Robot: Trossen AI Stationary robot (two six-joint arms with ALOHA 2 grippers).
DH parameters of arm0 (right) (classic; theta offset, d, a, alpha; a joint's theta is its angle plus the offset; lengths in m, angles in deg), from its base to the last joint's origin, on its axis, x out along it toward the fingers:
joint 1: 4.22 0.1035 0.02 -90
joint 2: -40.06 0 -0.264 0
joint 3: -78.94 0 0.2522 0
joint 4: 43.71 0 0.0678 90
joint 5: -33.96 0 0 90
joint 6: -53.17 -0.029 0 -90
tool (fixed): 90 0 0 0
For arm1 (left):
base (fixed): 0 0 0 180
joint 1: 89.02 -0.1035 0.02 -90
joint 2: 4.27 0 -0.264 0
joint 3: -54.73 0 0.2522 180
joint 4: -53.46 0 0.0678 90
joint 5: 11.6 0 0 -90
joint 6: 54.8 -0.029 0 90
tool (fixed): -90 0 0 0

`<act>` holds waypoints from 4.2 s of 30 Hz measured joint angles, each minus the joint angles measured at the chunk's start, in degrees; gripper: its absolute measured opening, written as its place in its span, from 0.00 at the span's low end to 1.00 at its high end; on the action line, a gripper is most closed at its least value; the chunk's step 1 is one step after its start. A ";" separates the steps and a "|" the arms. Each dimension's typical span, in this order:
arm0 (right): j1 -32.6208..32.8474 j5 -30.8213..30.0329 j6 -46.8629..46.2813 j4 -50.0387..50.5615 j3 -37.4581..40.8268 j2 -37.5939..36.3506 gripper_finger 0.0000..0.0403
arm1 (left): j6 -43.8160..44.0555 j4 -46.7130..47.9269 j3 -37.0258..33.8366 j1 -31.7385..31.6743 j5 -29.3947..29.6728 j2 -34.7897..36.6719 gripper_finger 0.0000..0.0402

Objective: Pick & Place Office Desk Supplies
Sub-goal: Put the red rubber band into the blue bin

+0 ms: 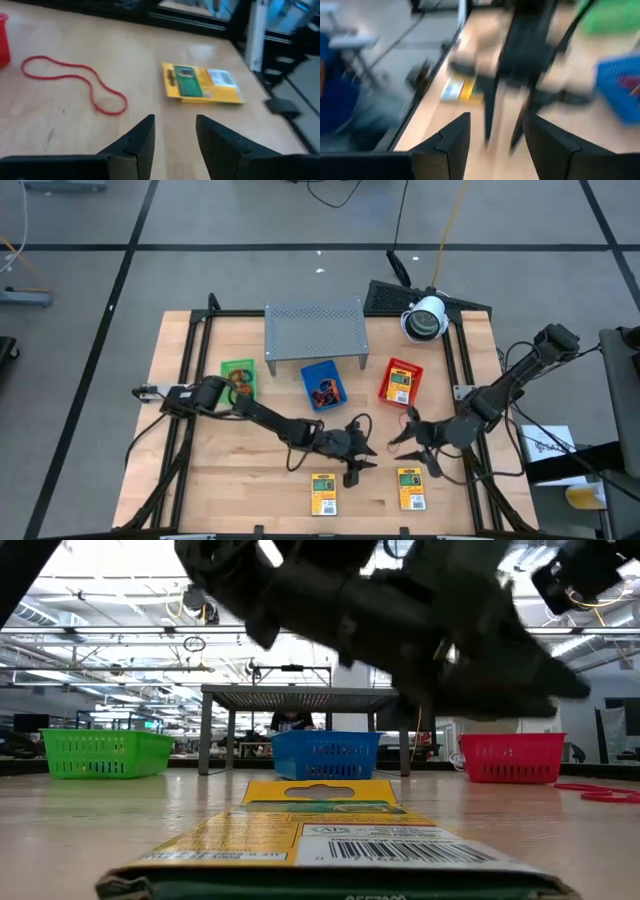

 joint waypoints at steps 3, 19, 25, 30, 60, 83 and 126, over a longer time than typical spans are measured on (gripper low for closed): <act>0.00 4.99 -2.34 6.24 0.02 0.98 0.42 | -0.21 6.67 0.11 -0.32 -1.95 3.74 0.38; -2.77 6.30 1.76 14.09 0.02 15.25 0.42 | -9.86 29.92 0.07 1.33 7.98 19.49 0.38; -4.17 6.79 4.48 15.24 0.00 21.88 0.42 | -11.97 29.28 0.07 1.49 9.03 19.64 0.38; -5.28 8.12 4.71 15.97 -0.26 25.66 0.42 | -12.06 28.99 0.07 1.49 9.03 19.70 0.38; -9.23 3.66 -5.15 9.58 0.17 18.50 0.00 | -12.18 29.42 0.02 1.78 9.02 19.70 0.38; -9.16 -12.35 14.56 -12.95 0.07 6.18 0.00 | -10.71 29.72 0.02 -0.23 20.20 19.70 0.38; -9.18 -14.48 20.72 -22.77 0.00 6.15 0.13 | -6.75 33.93 -0.02 -3.94 17.65 22.11 0.01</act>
